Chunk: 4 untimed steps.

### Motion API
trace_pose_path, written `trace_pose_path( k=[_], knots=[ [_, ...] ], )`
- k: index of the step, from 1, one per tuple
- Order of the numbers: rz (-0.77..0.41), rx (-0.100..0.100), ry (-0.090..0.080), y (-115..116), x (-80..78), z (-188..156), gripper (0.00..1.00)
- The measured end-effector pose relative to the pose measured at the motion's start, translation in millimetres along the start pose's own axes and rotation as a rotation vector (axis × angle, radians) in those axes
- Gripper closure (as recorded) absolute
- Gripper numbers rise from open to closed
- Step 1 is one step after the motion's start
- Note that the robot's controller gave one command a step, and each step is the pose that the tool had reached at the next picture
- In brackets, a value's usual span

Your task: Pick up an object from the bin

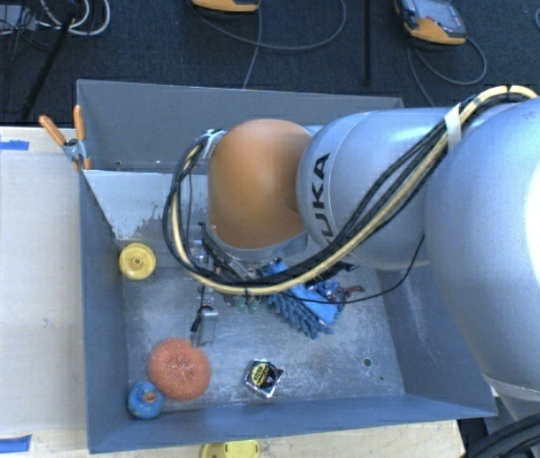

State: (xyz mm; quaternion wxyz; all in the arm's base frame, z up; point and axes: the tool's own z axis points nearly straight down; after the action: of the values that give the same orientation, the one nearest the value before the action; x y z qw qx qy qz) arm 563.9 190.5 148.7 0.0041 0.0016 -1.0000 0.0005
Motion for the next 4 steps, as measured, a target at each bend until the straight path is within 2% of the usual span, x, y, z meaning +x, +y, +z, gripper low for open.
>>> trace_pose_path(
  k=[1,2,3,4],
  knots=[
    [0.005,-0.002,-0.008,-1.0,-1.8,-4.9,0.0],
    [-0.195,-0.001,-0.014,5.0,41.6,45.0,0.0],
    [-0.227,0.002,-0.001,3.2,89.5,34.7,0.0],
    [-0.231,0.0,-0.009,2.5,100.9,8.0,0.0]
  ],
)
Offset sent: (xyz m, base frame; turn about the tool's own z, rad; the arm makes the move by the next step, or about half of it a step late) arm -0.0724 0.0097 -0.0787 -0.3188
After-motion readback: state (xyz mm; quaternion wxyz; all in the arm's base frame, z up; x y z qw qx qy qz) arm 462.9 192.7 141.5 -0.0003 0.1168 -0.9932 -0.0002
